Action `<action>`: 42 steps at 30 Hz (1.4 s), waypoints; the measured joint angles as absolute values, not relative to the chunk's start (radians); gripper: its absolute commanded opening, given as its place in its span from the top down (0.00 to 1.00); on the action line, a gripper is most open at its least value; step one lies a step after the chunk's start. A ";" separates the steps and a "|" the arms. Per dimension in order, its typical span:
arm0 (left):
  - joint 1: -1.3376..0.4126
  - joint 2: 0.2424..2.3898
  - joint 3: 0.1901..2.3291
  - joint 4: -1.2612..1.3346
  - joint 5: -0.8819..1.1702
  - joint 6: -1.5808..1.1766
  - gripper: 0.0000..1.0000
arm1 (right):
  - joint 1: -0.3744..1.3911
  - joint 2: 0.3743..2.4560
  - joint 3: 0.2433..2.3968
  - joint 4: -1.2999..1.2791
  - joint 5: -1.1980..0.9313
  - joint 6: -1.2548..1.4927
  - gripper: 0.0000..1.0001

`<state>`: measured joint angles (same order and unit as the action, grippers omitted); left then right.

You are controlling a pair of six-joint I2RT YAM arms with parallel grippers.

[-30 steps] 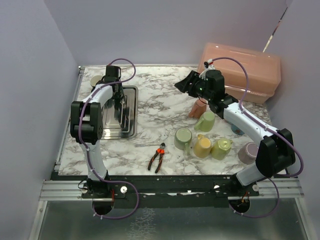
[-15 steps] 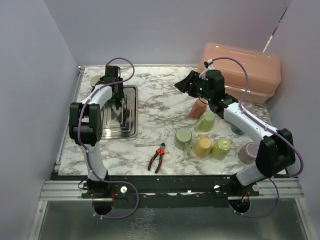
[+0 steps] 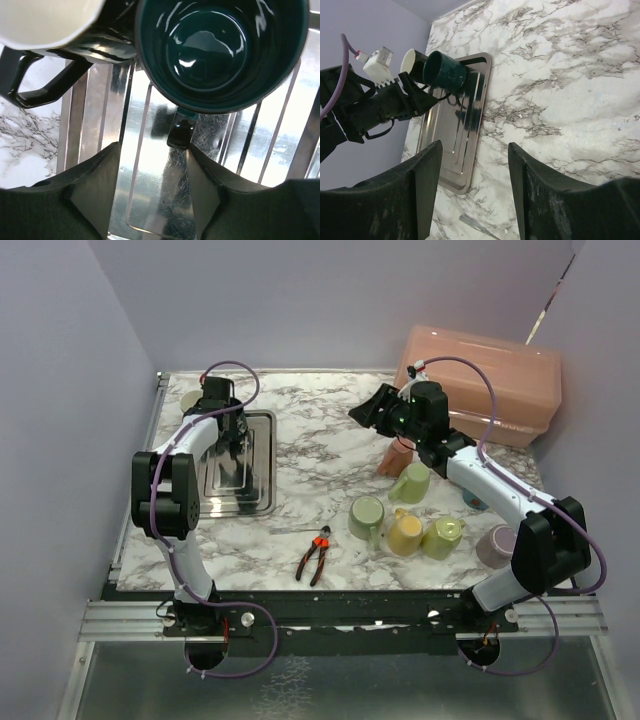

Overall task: Turn the mug right side up
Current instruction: Place the cup on the tray, then turn over the cup at the center of the board.

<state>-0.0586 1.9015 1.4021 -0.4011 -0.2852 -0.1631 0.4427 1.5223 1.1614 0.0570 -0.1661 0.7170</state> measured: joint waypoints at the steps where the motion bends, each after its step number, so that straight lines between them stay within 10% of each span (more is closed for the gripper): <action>1: -0.054 1.901 1.402 -0.402 -0.285 -0.168 0.47 | 0.443 1.522 1.161 0.057 -0.166 0.717 0.41; 26: -0.014 1.994 1.515 -0.413 -0.392 -0.210 0.58 | 0.443 1.522 1.160 0.057 -0.166 0.717 0.40; 42: -0.014 1.956 1.520 -0.441 -0.442 -0.274 0.31 | 0.443 1.490 1.166 -0.049 -0.138 0.673 0.40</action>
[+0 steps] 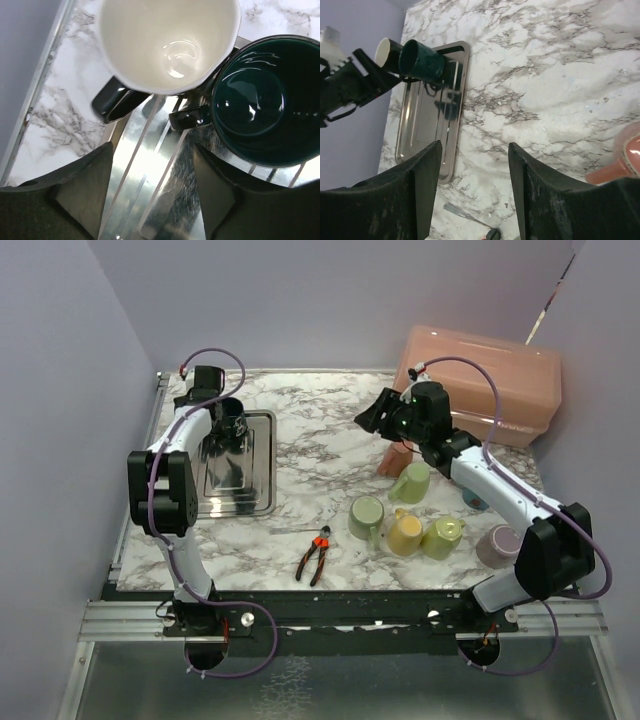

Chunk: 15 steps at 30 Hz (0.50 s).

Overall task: Turn the mug right side up
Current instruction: Turn over the cup at the center of the board.

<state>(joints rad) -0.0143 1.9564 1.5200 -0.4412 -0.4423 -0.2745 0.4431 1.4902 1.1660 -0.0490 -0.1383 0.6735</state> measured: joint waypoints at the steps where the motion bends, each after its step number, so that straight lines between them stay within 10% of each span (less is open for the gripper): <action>1: -0.014 1.934 1.517 -0.458 -0.444 -0.282 0.30 | 0.443 1.489 1.176 -0.075 -0.126 0.661 0.40; 15: -0.101 1.736 1.594 -0.553 -0.334 -0.336 0.09 | 0.402 1.496 1.380 -0.543 0.166 0.524 0.27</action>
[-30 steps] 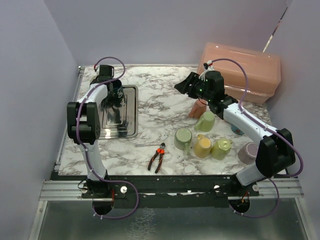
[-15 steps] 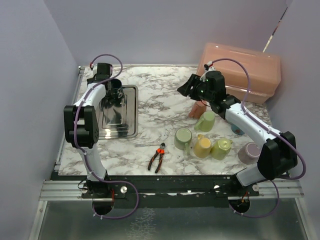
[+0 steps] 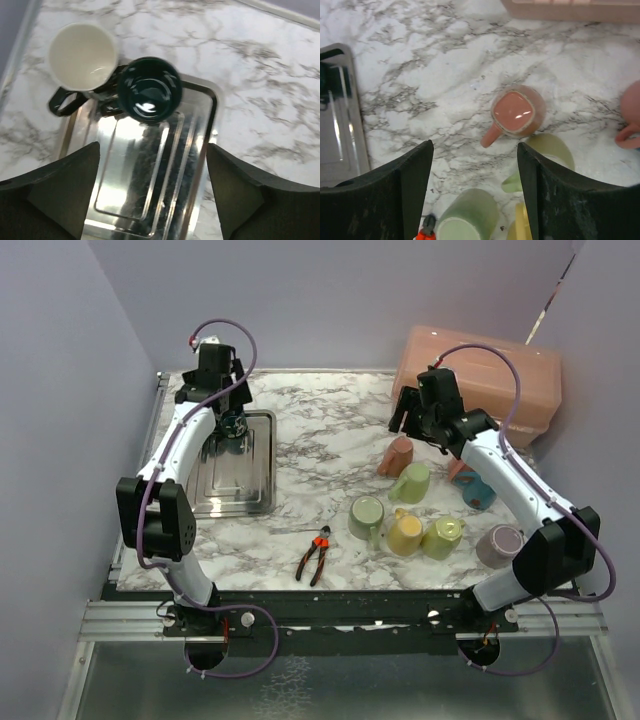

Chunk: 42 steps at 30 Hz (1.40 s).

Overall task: Turn the mug right side up
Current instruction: Turn over the cup at the center of the board.

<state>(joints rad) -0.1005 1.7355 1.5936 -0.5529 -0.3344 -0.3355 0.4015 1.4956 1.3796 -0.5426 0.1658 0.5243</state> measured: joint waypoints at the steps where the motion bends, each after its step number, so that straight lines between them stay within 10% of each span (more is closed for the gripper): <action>1: -0.119 1.736 1.598 -0.533 -0.305 -0.327 0.07 | 0.400 1.505 1.393 -0.582 0.186 0.525 0.26; 14: -0.178 1.776 1.598 -0.111 0.125 -0.247 0.03 | 0.399 1.696 1.526 -0.792 0.226 0.588 0.33; 42: -0.065 1.813 1.544 0.003 0.282 -0.219 0.03 | 0.414 1.982 1.693 -0.970 0.194 0.719 0.39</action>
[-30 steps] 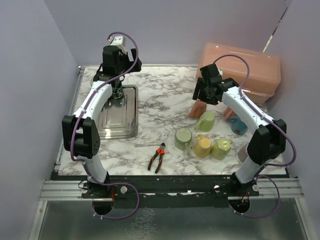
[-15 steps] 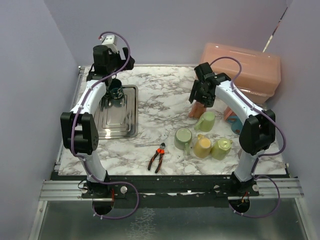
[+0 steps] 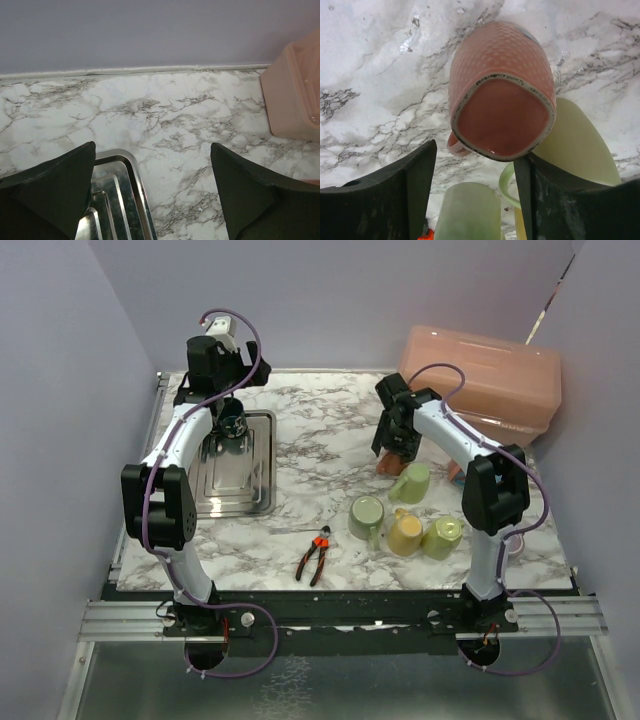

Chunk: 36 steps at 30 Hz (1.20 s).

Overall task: Turn the mug right side up
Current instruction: Turn over the cup at the center of the board.

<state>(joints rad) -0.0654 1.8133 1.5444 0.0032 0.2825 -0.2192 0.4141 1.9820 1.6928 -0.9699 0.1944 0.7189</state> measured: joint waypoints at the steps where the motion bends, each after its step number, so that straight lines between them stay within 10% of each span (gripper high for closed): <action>1: -0.065 1.813 1.544 0.004 0.282 -0.220 0.03 | 0.414 1.991 1.701 -0.971 0.199 0.722 0.45; 12: -0.065 1.812 1.533 0.021 0.288 -0.224 0.03 | 0.427 2.020 1.709 -0.912 0.205 0.702 0.82; 21: -0.081 1.790 1.445 0.014 0.288 -0.224 0.03 | 0.437 2.008 1.658 -0.854 0.223 0.625 0.61; 36: -0.164 1.687 1.339 -0.010 0.286 -0.252 0.03 | 0.439 2.004 1.633 -0.786 0.272 0.569 0.69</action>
<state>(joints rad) -0.1638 1.6867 1.3388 -0.0097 0.2859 -0.2523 0.4389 2.0041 1.6333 -0.7864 0.2722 0.5686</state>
